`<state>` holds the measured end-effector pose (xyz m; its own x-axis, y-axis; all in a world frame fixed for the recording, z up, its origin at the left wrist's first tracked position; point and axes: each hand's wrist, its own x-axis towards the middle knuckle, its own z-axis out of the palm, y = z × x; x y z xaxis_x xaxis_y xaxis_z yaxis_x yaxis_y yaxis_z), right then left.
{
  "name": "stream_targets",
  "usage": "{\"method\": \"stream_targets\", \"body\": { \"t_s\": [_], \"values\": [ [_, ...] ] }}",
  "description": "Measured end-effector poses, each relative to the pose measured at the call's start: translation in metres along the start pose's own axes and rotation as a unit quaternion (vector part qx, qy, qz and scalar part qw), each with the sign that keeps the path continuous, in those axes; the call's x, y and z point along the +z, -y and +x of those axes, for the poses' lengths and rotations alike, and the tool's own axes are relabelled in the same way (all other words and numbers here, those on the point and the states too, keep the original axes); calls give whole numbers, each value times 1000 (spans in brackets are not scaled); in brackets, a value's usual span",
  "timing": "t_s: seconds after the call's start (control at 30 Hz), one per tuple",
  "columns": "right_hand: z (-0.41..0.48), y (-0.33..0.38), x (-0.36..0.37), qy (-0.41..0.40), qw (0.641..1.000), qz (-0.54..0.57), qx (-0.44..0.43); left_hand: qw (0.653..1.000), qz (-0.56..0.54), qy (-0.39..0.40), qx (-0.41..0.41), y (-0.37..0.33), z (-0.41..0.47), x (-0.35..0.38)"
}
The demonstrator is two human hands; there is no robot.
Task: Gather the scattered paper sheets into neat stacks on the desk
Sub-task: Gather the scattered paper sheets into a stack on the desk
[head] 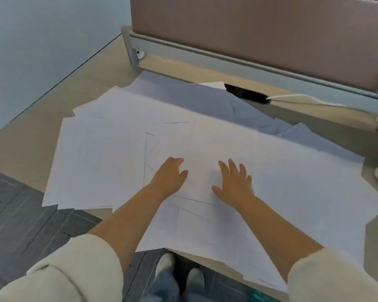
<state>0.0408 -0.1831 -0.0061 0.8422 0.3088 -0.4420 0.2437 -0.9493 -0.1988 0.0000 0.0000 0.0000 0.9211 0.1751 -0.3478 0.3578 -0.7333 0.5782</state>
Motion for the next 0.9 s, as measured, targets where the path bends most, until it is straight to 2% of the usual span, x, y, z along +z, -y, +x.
{"method": "stream_targets", "body": {
  "t_s": [0.13,0.33,0.5,0.67,0.8,0.9],
  "values": [
    [-2,-7,12,39,999,18,29,995,-61,21,-71,-5,8,8],
    [-3,-9,17,16,1000,7,17,979,-129,-14,-155,-10,28,13],
    [-3,-22,11,-83,994,71,32,994,-33,-42,-90,-7,29,13],
    [1,-41,3,-117,980,125,103,993,-58,-74,-71,-5,25,5],
    [4,-46,0,-124,971,159,130,980,-166,-28,-106,3,18,0],
    [5,-48,0,-131,962,182,155,946,-280,50,-156,9,12,-2]
  ]
}}
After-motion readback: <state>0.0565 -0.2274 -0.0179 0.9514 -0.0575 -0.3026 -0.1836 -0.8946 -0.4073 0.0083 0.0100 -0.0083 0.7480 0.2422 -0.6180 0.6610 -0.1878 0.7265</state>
